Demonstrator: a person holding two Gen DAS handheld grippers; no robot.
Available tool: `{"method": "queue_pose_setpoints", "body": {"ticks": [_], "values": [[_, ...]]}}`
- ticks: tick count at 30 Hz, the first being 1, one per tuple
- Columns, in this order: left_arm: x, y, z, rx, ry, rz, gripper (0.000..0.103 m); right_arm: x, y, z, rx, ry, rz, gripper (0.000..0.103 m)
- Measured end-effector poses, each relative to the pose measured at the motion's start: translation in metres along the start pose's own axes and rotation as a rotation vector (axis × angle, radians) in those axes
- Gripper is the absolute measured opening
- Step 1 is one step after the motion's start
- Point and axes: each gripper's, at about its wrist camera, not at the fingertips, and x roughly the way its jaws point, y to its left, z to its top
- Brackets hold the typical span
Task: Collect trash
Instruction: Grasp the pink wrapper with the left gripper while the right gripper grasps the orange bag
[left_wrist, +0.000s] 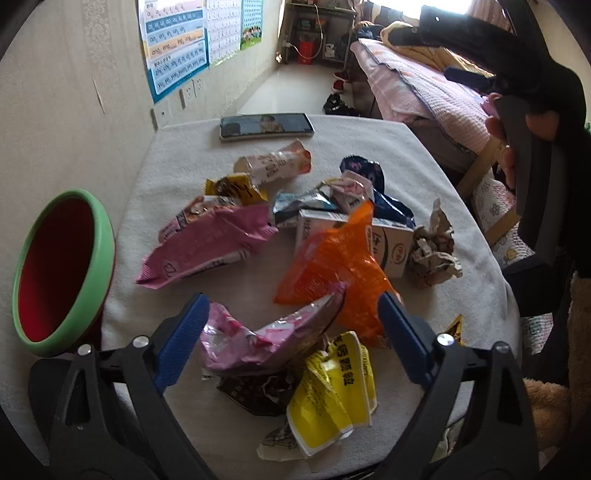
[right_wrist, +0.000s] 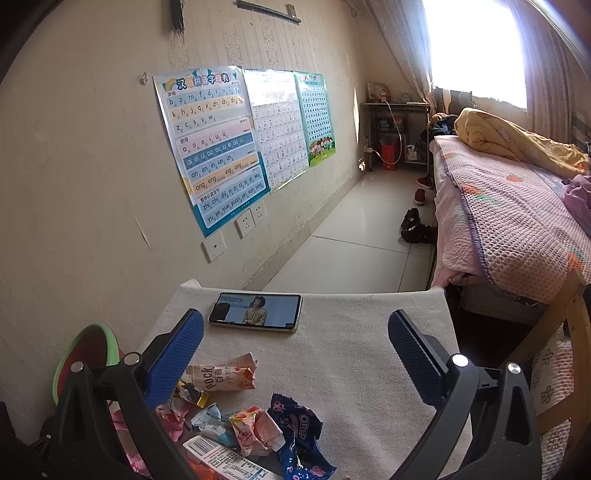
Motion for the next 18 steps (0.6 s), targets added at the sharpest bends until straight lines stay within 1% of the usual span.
{"method": "queue_pose_setpoints", "body": {"ticks": [1,2,4,5,7,9,10,13,15,17,18], "values": [[0.005,-0.001,-0.001,-0.003,0.021,-0.007,0.078,0.003,0.001,-0.001,-0.004,0.018,0.005,0.096],[0.009,-0.001,-0.001,-0.007,0.042,-0.010,0.074,0.006,0.001,-0.003,-0.009,0.035,0.008,0.096],[0.015,-0.001,-0.002,-0.016,0.064,-0.015,0.056,0.013,0.001,-0.007,-0.022,0.072,0.011,0.096],[0.017,0.001,-0.002,-0.023,0.070,-0.019,0.051,0.018,0.001,-0.009,-0.027,0.099,0.008,0.096],[0.019,0.004,-0.001,-0.042,0.078,-0.023,0.033,0.032,0.000,-0.016,-0.031,0.182,-0.007,0.096],[0.020,0.010,0.002,-0.055,0.078,-0.014,0.026,0.047,-0.004,-0.026,-0.023,0.267,-0.010,0.096],[0.019,0.012,0.003,-0.063,0.072,-0.005,0.023,0.054,-0.007,-0.032,-0.013,0.304,-0.008,0.096],[0.017,0.021,0.007,-0.094,0.053,0.013,0.023,0.070,-0.017,-0.046,0.023,0.394,-0.030,0.096],[0.015,0.028,0.011,-0.113,0.037,0.027,0.023,0.076,-0.023,-0.052,0.051,0.429,-0.038,0.096],[0.011,0.035,0.014,-0.137,0.019,0.029,0.024,0.079,-0.029,-0.055,0.084,0.443,-0.027,0.096],[0.010,0.038,0.014,-0.144,0.011,0.030,0.028,0.079,-0.032,-0.056,0.101,0.448,-0.019,0.096]]}}
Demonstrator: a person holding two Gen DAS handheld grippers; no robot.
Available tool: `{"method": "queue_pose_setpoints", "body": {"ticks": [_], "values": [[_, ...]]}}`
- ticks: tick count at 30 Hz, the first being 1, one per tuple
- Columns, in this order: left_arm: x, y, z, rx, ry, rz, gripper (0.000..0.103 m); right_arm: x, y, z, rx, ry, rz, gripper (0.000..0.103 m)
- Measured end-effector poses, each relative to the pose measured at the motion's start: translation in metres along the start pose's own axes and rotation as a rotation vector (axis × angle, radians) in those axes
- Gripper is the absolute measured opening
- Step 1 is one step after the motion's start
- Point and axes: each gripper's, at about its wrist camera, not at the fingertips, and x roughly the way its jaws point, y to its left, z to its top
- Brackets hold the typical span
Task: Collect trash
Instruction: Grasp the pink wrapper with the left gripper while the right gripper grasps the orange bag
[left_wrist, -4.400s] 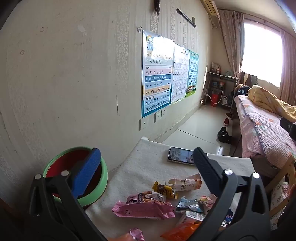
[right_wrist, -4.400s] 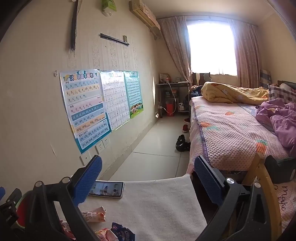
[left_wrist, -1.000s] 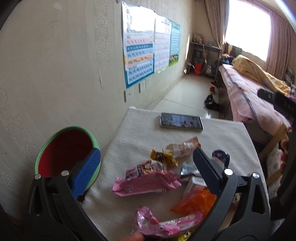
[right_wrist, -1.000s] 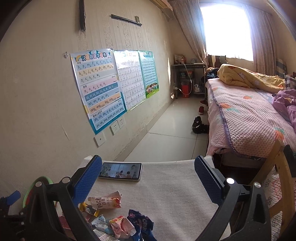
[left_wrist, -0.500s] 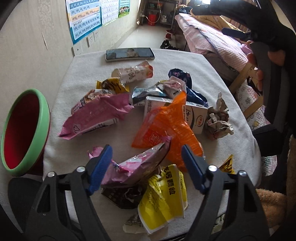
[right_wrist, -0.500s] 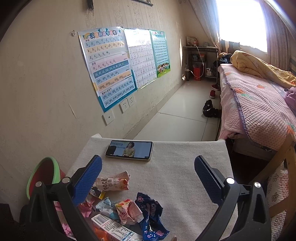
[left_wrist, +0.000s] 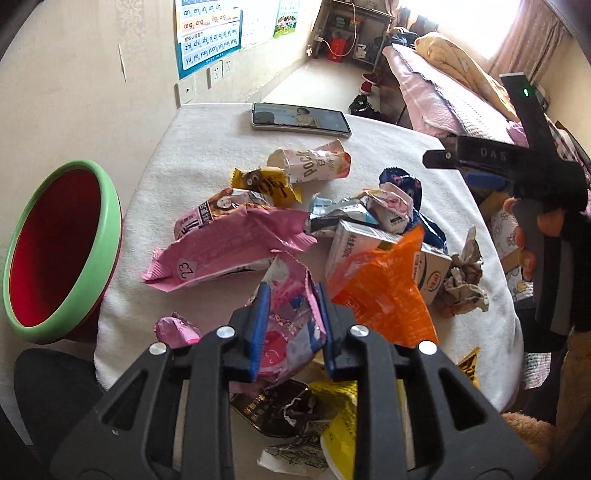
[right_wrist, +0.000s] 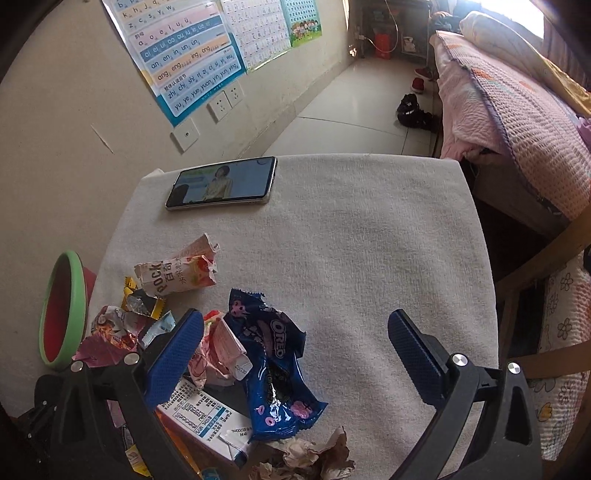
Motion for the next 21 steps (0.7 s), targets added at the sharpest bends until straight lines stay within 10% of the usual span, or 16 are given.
{"method": "queue_pose_setpoints", "body": {"ticks": [16,21], "values": [[-0.018,0.008,0.003,0.005,-0.128,0.187,0.090,-0.004,0.002,0.004,0.047,-0.021,0.068,0.090],[-0.028,0.001,0.004,0.043,-0.186,0.213,0.094,-0.014,0.014,0.004,0.015,-0.037,0.106,0.090]]}}
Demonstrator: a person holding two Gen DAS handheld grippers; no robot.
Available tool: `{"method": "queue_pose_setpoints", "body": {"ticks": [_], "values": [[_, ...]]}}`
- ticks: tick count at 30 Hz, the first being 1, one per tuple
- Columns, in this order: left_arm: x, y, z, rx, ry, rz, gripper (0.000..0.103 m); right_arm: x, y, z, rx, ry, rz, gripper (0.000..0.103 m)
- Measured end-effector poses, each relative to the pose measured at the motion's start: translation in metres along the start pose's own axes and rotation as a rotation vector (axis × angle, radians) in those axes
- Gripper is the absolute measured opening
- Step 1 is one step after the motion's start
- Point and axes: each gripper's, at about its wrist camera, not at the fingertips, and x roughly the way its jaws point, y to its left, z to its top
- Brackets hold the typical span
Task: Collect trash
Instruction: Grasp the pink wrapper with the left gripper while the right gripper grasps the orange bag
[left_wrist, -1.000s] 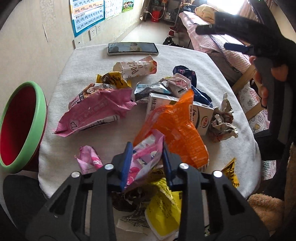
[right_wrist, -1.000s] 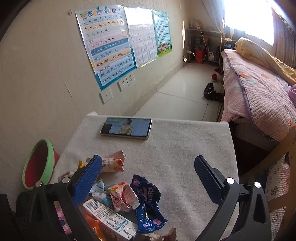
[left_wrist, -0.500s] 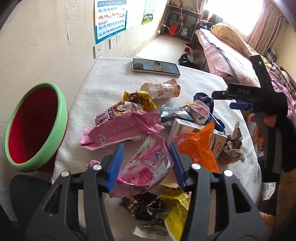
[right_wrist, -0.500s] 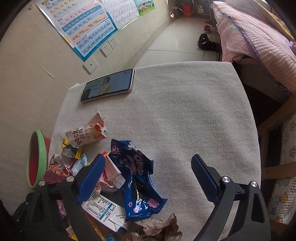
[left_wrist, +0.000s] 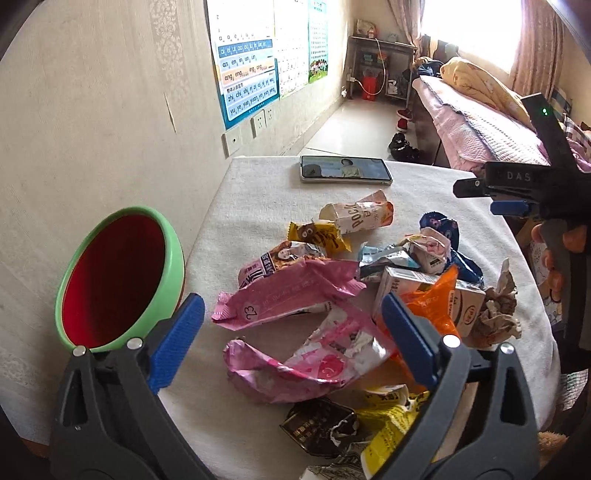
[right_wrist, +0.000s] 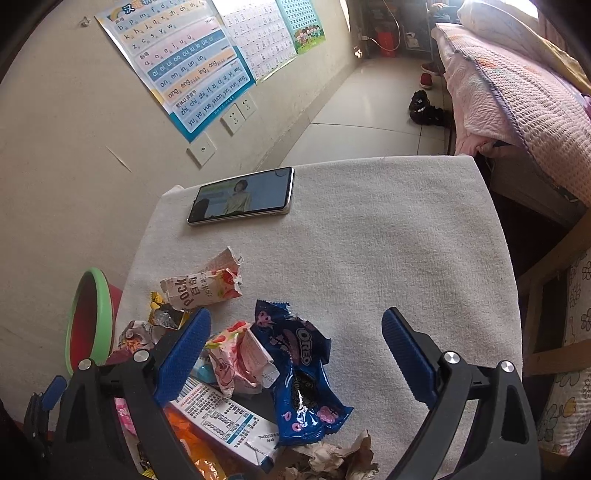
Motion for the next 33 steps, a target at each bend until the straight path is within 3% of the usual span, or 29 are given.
{"method": "queue_pose_setpoints", "body": {"ticks": [5,8,12,17,21,24,26,28,30,33], "values": [[-0.007,-0.005,-0.004,0.068,0.006,-0.043,0.094,-0.033,0.033,-0.009,-0.044,0.012,0.175,0.090],[-0.004,-0.009,-0.010,0.101,0.025,-0.057,0.094,-0.045,0.052,-0.022,-0.099,0.029,0.217,0.089],[0.005,-0.001,-0.015,0.065,0.055,-0.086,0.088,-0.041,0.064,-0.054,-0.151,0.124,0.255,0.080],[0.021,-0.003,-0.022,0.109,0.084,-0.078,0.079,-0.015,0.070,-0.099,-0.198,0.258,0.217,0.074],[0.019,-0.006,-0.026,0.144,0.084,-0.079,0.077,-0.002,0.064,-0.110,-0.175,0.294,0.201,0.067],[0.018,0.008,-0.024,0.095,0.095,-0.089,0.077,0.000,0.064,-0.107,-0.170,0.279,0.210,0.067],[0.024,0.021,-0.025,0.029,0.129,-0.097,0.071,0.003,0.065,-0.106,-0.179,0.273,0.211,0.062],[0.034,0.033,-0.028,-0.050,0.185,-0.144,0.053,0.009,0.067,-0.107,-0.196,0.280,0.202,0.055],[0.042,0.038,-0.033,-0.097,0.229,-0.168,0.050,0.015,0.068,-0.110,-0.207,0.295,0.196,0.046],[0.048,0.036,-0.038,-0.091,0.251,-0.163,0.050,0.014,0.067,-0.111,-0.218,0.283,0.208,0.038]]}}
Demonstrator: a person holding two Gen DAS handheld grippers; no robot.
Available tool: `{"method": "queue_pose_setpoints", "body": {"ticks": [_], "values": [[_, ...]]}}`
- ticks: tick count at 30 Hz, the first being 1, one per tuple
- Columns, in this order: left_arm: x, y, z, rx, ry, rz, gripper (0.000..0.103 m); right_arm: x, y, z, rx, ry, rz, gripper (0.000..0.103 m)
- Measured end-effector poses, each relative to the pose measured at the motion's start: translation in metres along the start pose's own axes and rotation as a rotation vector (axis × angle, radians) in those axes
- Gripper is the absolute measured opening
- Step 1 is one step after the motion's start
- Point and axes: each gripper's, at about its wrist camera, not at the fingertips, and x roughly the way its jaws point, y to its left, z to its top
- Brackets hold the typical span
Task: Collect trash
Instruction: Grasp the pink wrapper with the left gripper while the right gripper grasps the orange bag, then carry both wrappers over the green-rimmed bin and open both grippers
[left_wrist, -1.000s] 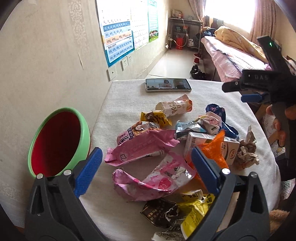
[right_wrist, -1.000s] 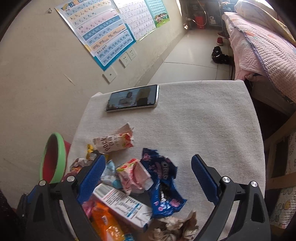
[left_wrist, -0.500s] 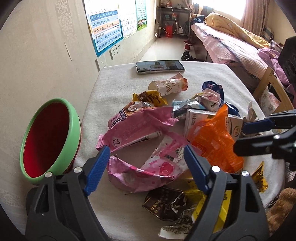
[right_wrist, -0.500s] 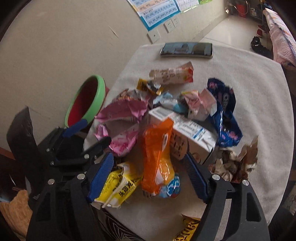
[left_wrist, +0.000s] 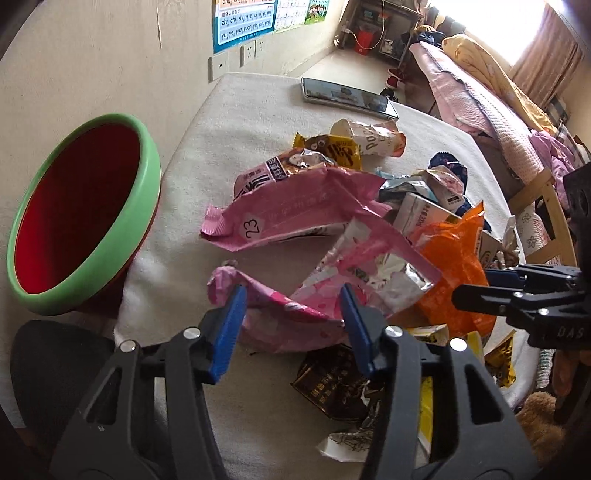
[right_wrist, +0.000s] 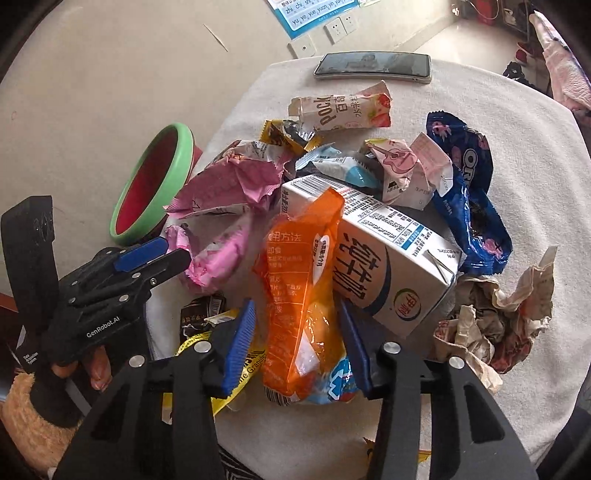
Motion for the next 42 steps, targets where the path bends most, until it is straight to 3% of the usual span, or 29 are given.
{"method": "queue_pose_setpoints", "body": {"ticks": [2,6,9,13,18,20,24,28,32,34,35,39,42], "values": [[0.004,-0.004,0.000,0.011,0.011,0.005,0.049,0.000,0.000,0.001,-0.008,-0.009,0.001,0.032],[0.009,-0.003,0.000,0.002,0.021,0.015,0.029,-0.002,0.002,0.001,-0.020,-0.023,0.018,0.022],[0.008,0.006,0.000,-0.048,0.018,-0.027,0.013,-0.006,0.006,0.003,-0.036,-0.050,0.037,0.019],[0.000,0.011,0.002,-0.067,-0.004,-0.029,0.006,-0.018,0.012,0.007,-0.062,-0.109,0.057,0.018],[-0.020,0.011,0.011,-0.056,-0.073,-0.028,0.004,-0.034,0.017,0.012,-0.075,-0.186,0.075,0.018],[-0.031,0.011,0.016,-0.047,-0.107,-0.019,0.004,-0.040,0.018,0.014,-0.080,-0.212,0.081,0.012],[-0.050,0.020,0.027,-0.050,-0.173,0.009,0.004,-0.050,0.025,0.021,-0.085,-0.257,0.093,0.011],[-0.065,0.036,0.039,-0.076,-0.224,0.047,0.004,-0.054,0.035,0.028,-0.125,-0.267,0.076,0.010],[-0.074,0.055,0.042,-0.108,-0.247,0.080,0.004,-0.050,0.029,0.027,-0.115,-0.248,0.047,0.024],[-0.075,0.063,0.042,-0.120,-0.247,0.092,0.004,-0.044,0.025,0.024,-0.103,-0.226,0.030,0.047],[-0.074,0.067,0.041,-0.128,-0.244,0.095,0.004,-0.040,0.024,0.024,-0.098,-0.212,0.032,0.050],[-0.069,0.073,0.037,-0.149,-0.227,0.092,0.004,-0.020,0.029,0.022,-0.122,-0.153,0.021,0.054],[-0.067,0.070,0.035,-0.145,-0.223,0.086,0.004,-0.004,0.036,0.016,-0.162,-0.102,-0.035,0.054]]}}
